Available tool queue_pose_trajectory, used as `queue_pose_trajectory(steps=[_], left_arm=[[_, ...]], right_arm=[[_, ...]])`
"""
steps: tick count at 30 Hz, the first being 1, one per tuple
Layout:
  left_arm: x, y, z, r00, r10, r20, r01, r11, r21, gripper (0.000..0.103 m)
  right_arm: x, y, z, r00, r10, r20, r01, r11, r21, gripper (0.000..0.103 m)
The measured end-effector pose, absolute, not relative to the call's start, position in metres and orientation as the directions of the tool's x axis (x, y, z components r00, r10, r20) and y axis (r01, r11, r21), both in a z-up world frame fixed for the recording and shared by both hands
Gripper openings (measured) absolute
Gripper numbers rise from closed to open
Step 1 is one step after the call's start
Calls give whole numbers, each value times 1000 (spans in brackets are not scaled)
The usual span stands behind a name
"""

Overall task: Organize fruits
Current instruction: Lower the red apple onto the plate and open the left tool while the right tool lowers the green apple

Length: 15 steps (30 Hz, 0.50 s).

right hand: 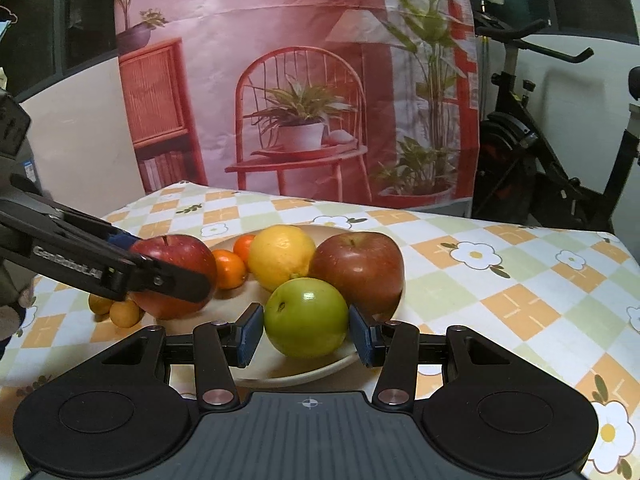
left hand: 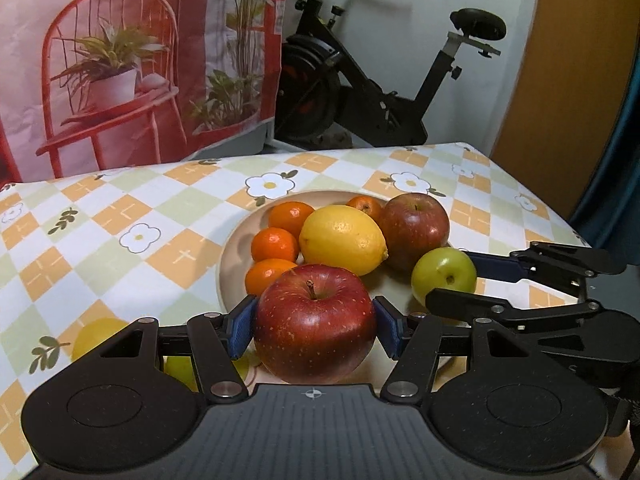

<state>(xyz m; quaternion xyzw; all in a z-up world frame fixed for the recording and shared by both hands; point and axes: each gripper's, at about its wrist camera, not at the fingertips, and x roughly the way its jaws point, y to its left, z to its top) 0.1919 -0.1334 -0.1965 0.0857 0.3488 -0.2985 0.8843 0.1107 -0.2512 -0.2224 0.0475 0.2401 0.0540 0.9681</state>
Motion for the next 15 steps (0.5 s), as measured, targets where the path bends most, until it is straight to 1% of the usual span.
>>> queue_pose_trajectory(steps=[9,15], left_arm=[[210,-140,-204,602,-425,-676,552,833,-33,64],[214,-145,-206,629,-401,-666,549,836,16,64]], right_arm=[[110,-250,-224,878,126,-461,-79,990,120,44],[111,-249,-225,875,125,-467,-79,990,116,44]])
